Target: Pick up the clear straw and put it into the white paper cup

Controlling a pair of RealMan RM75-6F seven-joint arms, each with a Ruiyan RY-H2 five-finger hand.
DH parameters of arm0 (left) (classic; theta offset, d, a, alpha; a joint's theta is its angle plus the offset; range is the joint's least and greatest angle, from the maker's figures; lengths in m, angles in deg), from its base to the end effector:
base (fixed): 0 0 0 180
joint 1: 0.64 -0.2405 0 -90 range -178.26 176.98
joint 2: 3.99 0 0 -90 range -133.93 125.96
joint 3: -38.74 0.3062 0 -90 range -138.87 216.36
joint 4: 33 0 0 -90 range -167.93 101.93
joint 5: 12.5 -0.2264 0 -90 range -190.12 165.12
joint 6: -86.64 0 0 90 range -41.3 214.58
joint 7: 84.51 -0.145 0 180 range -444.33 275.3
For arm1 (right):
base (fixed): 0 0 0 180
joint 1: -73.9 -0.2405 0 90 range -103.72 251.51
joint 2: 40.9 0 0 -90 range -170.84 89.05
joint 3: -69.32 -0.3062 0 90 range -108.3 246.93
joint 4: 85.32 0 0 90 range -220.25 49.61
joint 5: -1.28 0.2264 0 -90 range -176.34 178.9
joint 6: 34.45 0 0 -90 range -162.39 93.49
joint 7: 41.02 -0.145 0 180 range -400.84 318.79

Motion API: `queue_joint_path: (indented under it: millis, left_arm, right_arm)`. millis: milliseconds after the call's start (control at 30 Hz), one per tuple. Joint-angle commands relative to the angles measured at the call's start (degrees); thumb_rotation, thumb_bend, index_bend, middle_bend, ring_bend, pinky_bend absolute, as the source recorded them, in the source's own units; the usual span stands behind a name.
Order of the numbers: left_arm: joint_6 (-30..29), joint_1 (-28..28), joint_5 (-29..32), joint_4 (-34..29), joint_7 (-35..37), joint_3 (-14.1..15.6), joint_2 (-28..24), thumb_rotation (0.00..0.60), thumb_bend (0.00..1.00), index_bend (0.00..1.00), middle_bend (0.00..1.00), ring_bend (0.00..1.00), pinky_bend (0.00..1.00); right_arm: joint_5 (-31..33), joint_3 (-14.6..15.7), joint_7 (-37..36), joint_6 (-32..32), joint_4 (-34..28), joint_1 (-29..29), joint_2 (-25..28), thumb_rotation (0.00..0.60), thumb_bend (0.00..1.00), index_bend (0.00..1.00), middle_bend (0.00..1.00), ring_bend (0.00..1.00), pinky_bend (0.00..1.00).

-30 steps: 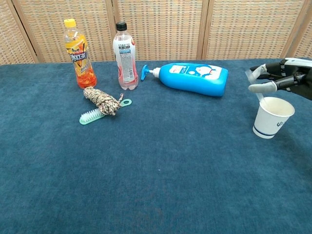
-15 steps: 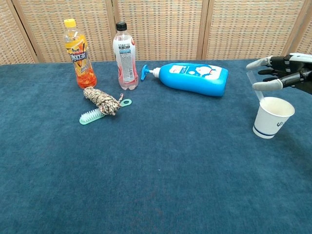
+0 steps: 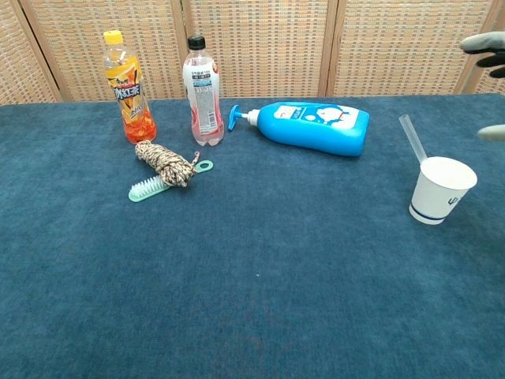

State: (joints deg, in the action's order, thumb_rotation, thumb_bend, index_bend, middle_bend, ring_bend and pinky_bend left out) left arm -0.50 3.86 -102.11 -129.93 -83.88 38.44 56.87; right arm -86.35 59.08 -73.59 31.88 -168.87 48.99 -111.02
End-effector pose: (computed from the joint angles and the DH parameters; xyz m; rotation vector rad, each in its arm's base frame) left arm -0.3437 0.1735 0.1743 -1.4300 -0.9145 -0.9549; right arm -0.2953 -0.3364 0.1184 1.5170 -1.2835 1.3690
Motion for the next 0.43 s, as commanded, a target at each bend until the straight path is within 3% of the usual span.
queue_joint_path:
  millis: [33, 267, 433]
  left_arm:
    - [-0.63, -0.39, -0.53, -0.02, 0.49, 0.17, -0.11, 0.600, 0.16, 0.00, 0.00, 0.00, 0.00]
    - [-1.67, -1.06, -2.10, 0.83, 0.63, 0.89, 0.17, 0.600, 0.16, 0.00, 0.00, 0.00, 0.00]
    - [-2.24, -1.29, -3.48, 1.47, 0.59, 1.35, 0.62, 0.600, 0.16, 0.00, 0.00, 0.00, 0.00]
  right_arm:
    - [-8.52, 5.31, 13.76, 14.09, -3.44, 8.19, 4.22, 0.600, 0.00, 0.00, 0.00, 0.00, 0.00]
    - [-10.36, 8.43, 26.37, 23.63, -6.41, 15.70, 5.30, 0.600, 0.00, 0.00, 0.00, 0.00, 0.00]
    - [-9.81, 9.01, 31.29, 26.01, -8.23, 18.24, 5.36, 0.600, 0.00, 0.00, 0.00, 0.00, 0.00]
